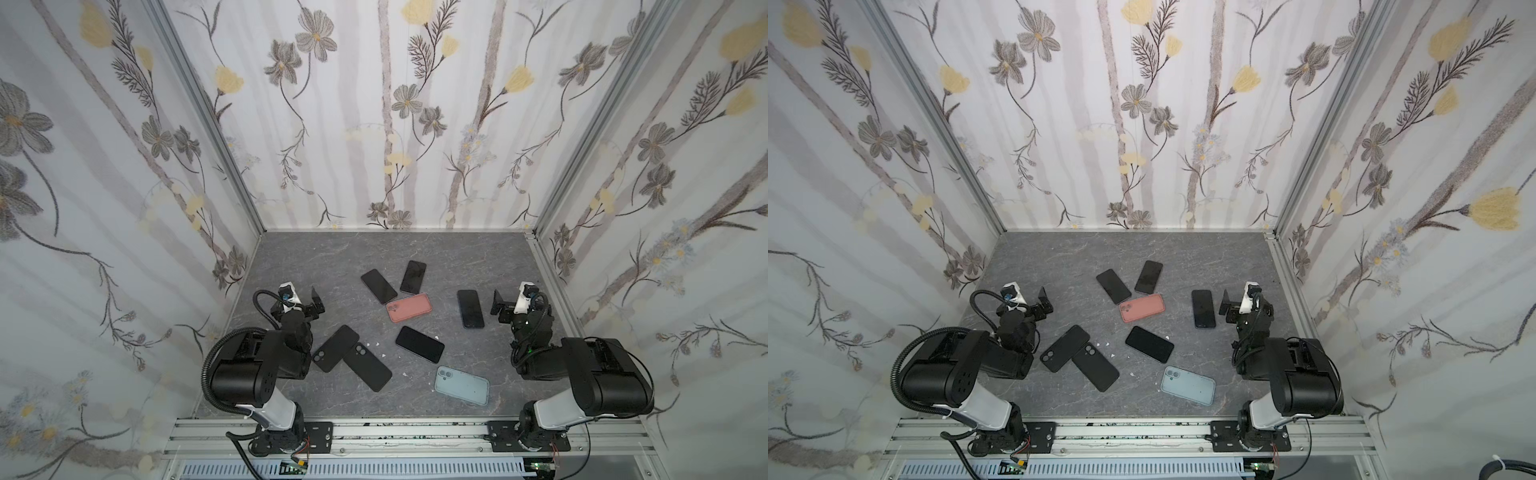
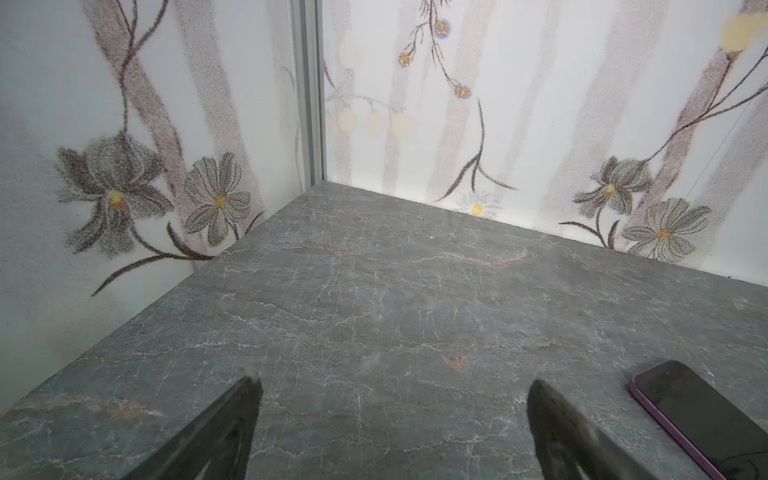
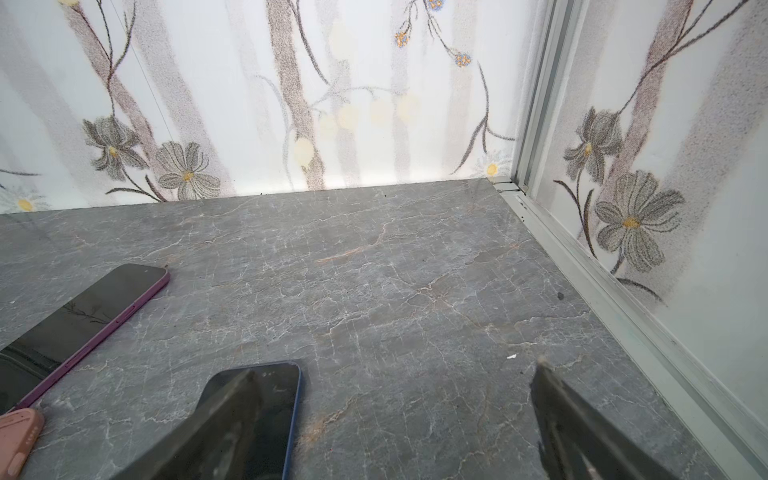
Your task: Put the phone into the phone case
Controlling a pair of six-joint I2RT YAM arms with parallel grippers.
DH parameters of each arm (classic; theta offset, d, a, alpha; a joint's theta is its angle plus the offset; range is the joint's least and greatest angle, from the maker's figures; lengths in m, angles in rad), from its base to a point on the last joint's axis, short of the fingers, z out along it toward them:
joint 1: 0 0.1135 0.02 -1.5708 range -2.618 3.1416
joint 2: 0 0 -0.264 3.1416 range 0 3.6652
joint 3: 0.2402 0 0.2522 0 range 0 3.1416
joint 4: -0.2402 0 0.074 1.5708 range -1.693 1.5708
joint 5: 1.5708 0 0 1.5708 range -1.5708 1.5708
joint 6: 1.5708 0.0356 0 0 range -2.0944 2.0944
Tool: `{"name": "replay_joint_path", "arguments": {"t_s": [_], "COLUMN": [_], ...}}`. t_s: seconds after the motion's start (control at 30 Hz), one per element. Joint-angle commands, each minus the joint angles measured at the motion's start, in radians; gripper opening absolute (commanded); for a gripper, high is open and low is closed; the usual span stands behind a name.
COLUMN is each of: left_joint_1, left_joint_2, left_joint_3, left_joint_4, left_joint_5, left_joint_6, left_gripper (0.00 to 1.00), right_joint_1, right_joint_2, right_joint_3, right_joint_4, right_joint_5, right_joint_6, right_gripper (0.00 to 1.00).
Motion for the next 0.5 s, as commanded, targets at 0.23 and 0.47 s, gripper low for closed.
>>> {"name": "replay_joint_path", "arguments": {"t_s": [0.23, 0.47], "left_joint_1": [0.002, 0.011], "left_joint_2": [0.002, 0.0], "left_joint_3": [0.005, 0.008], "left_joint_4": [0.044, 0.037], "left_joint_5": [-0.002, 0.014], "left_joint_6": [0.004, -0.001], "left_gripper": [1.0, 1.0], "right_joint_1": [0.002, 0.001], "right_joint_2": [0.0, 0.0], "right_joint_3": [0.0, 0.0], "right_joint_4": [0.047, 0.047], "right_joint_5": [0.005, 0.005], "right_joint_6": [-0.004, -0.004], "right_gripper": [1.0, 1.0]}}
